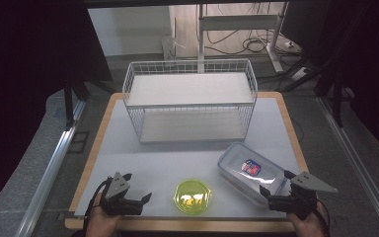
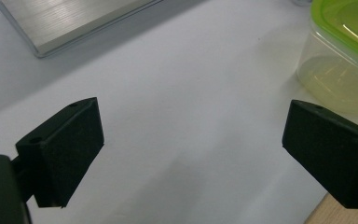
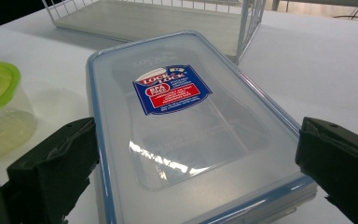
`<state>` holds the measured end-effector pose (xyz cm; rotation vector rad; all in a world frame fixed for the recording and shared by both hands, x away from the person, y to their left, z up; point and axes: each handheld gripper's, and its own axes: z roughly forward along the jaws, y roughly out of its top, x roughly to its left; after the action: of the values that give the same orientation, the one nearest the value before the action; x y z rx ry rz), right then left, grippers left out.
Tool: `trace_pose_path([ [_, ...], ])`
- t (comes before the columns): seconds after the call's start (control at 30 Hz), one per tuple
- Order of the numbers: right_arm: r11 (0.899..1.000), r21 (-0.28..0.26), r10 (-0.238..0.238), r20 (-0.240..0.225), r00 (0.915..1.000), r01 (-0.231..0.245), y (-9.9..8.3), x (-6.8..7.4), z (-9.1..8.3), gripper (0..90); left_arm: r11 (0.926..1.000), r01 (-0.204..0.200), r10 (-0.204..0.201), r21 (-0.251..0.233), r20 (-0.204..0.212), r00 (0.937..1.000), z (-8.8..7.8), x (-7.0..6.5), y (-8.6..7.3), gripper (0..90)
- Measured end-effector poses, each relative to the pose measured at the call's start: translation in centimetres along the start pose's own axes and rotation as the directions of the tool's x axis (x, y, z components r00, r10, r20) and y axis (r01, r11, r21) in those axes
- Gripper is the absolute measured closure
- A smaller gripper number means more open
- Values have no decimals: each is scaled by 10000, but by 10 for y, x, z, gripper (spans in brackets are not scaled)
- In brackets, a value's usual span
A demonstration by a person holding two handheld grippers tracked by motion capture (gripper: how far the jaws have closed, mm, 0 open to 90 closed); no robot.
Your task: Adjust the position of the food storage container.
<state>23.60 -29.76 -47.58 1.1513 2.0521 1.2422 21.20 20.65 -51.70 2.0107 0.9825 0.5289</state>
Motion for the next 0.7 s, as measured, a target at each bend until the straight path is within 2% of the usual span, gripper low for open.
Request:
trace_pose_path([
  [0.2,9998,3,175,322,9993,-175,-1,-1,1,0,9999,-107,106,-52,-124,9999,0,-1,0,56],
  [0.33,9996,53,288,183,9994,-289,-2,-2,1,0,9999,-119,119,-96,-36,9999,-1,-1,1,68],
  [0.5,9993,205,324,17,9995,-324,-2,-2,0,0,9998,-163,163,143,48,9999,1,-3,1,71],
  [0.57,9989,253,398,-56,9992,-397,-3,-3,0,0,9998,-87,85,205,101,9999,0,-3,2,69],
  [0.67,9990,140,415,27,9991,-415,-1,-2,-2,6,9989,329,-341,337,345,9988,-1,0,3,62],
  [0.7,9990,140,415,27,9991,-415,-1,-2,-2,6,9989,329,-341,337,345,9988,-1,0,3,58],
])
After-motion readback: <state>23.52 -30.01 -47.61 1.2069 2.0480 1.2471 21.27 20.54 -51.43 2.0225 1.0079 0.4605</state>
